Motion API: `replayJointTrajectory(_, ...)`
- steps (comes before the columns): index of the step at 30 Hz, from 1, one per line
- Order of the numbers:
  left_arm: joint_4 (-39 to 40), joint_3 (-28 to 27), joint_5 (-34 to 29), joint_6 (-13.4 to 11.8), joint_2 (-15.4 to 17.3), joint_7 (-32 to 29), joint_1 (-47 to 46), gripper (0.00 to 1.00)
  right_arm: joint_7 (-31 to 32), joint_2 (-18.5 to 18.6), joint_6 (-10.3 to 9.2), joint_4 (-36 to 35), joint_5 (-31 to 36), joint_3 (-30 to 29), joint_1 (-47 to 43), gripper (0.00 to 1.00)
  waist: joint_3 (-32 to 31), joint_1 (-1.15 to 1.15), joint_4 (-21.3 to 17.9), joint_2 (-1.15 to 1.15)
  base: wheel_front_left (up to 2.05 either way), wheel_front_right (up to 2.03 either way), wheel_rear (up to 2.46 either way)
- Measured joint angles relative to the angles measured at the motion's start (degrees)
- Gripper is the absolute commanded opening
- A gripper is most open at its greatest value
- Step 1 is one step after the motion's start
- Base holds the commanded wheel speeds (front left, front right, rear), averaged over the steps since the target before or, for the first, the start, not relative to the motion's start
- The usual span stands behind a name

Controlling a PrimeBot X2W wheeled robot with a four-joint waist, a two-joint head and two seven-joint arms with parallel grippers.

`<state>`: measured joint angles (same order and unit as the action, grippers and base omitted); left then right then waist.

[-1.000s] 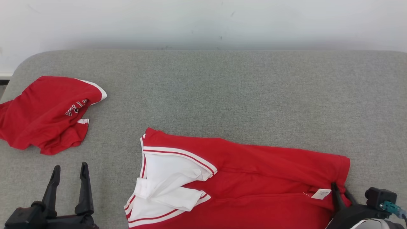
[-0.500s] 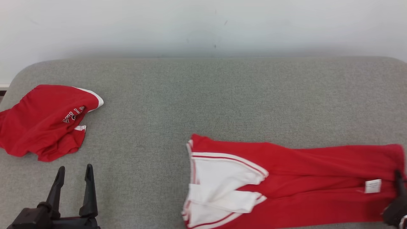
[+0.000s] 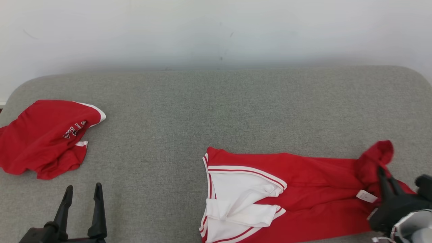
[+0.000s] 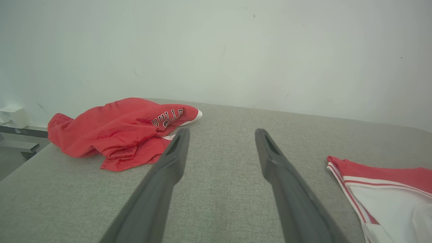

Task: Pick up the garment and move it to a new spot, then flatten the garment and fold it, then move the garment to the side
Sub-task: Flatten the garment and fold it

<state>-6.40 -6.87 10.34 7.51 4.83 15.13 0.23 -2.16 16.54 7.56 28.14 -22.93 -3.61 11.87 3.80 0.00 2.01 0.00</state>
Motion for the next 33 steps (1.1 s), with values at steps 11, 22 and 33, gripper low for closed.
replayJointTrajectory(11, -1.16, 0.70, 0.01, 0.00, -0.38, 0.00, -0.31, 1.00, 2.74, -8.57, 0.00, -9.75, -0.35, 13.49, -1.11, 0.00, -0.12, 0.00, 0.71, 0.00, 0.00, 0.00, 0.00)
replayJointTrajectory(22, -2.43, 1.59, 0.43, 0.00, -0.33, 0.00, -1.33, 1.00, -0.47, -13.38, 0.00, -5.72, -2.35, 22.97, 2.88, 0.00, 0.43, 0.00, 3.10, 0.00, 0.00, 0.00, 0.00)
replayJointTrajectory(33, -3.82, 2.75, 0.79, 0.00, -0.41, 0.00, -2.48, 1.00, -7.43, -13.62, 0.00, 3.56, -12.51, 34.77, 9.06, 0.00, 1.01, 0.00, 5.97, 0.00, 0.00, 0.00, 0.00)
